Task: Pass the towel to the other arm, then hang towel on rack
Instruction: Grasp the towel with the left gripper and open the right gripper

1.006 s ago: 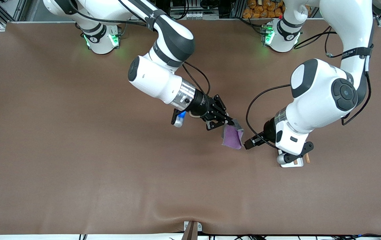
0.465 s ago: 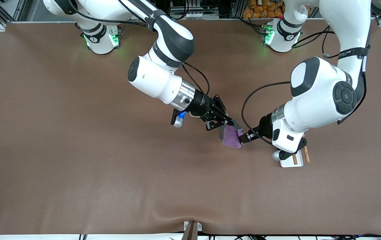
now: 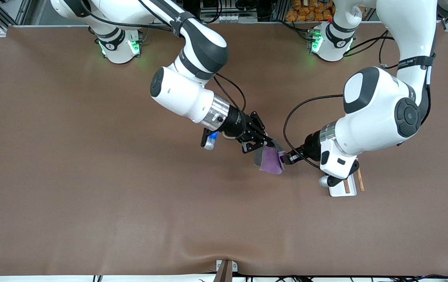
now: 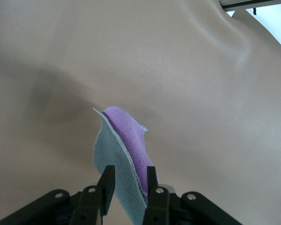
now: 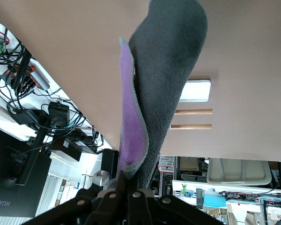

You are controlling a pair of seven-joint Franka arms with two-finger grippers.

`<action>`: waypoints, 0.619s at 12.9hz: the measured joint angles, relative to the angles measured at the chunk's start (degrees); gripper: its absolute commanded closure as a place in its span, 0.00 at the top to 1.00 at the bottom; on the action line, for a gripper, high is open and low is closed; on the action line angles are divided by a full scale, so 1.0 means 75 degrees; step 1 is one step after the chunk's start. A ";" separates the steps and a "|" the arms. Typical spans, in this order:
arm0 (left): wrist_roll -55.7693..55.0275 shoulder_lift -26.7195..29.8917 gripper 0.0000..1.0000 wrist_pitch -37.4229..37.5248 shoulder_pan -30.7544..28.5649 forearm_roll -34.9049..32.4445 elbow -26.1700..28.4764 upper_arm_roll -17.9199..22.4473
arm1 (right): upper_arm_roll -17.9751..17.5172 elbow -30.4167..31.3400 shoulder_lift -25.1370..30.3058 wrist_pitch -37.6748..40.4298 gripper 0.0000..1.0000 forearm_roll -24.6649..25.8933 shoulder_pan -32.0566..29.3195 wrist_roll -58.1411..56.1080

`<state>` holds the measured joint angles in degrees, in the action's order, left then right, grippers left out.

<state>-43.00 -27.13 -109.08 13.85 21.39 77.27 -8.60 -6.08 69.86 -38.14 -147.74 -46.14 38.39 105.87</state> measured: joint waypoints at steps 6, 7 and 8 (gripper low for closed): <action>-0.0001 0.0000 0.35 0.0017 0.0032 0.0241 -0.0041 -0.0030 | 0.0010 -0.0011 0.0000 0.0015 0.00 0.0034 0.0000 0.0000; -0.0004 0.0000 0.30 0.0017 0.0034 0.0254 -0.0062 -0.0032 | 0.0010 -0.0012 0.0000 0.0015 0.00 0.0034 0.0000 0.0000; -0.0006 0.0000 0.23 0.0024 0.0033 0.0256 -0.0076 -0.0031 | 0.0011 -0.0014 0.0000 0.0015 0.00 0.0034 0.0000 0.0000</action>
<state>-43.05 -27.13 -108.89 14.09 23.31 76.70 -8.83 -5.99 69.75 -38.14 -147.63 -45.88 38.39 105.87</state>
